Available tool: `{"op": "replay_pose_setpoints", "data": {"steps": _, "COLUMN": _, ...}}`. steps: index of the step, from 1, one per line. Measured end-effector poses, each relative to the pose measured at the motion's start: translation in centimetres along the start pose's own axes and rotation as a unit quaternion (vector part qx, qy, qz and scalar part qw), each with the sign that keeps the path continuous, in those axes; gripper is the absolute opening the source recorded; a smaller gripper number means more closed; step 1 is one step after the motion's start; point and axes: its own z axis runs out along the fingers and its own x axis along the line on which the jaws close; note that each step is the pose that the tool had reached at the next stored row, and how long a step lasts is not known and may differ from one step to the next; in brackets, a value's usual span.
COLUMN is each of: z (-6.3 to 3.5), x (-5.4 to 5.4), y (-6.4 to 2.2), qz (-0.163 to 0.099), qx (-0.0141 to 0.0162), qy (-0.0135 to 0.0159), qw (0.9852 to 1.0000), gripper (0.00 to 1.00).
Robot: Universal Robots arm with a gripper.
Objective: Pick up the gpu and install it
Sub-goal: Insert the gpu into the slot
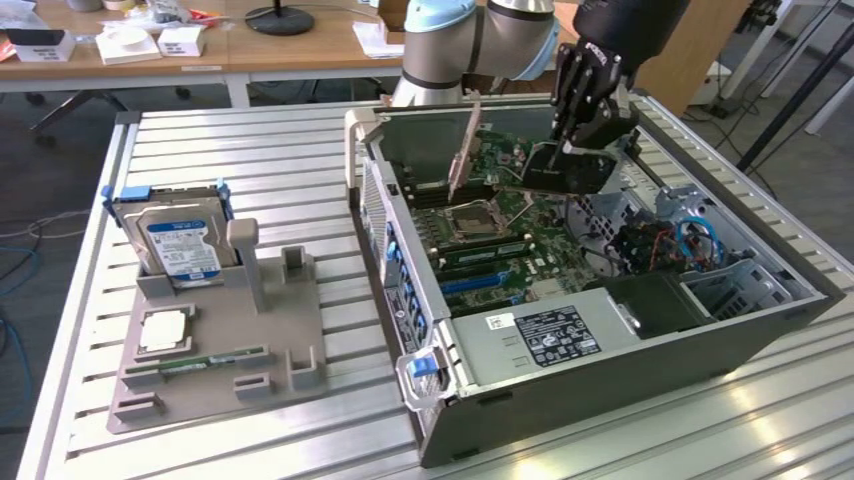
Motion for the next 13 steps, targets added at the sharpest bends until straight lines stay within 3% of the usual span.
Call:
{"op": "replay_pose_setpoints", "data": {"steps": 6, "z": 0.01, "x": 0.0, "y": 0.01, "qz": -0.004, "qx": 0.0004, "qy": 0.0002, "qw": 1.0, "gripper": 0.26}}
{"op": "replay_pose_setpoints", "data": {"steps": 9, "z": 0.02, "x": 0.0, "y": 0.0, "qz": -0.012, "qx": 0.0043, "qy": -0.0002, "qw": 0.9999, "gripper": 0.26}}
{"op": "replay_pose_setpoints", "data": {"steps": 13, "z": 0.05, "x": 0.0, "y": 0.0, "qz": -0.026, "qx": 0.0117, "qy": -0.0009, "qw": 0.9996, "gripper": 0.26}}
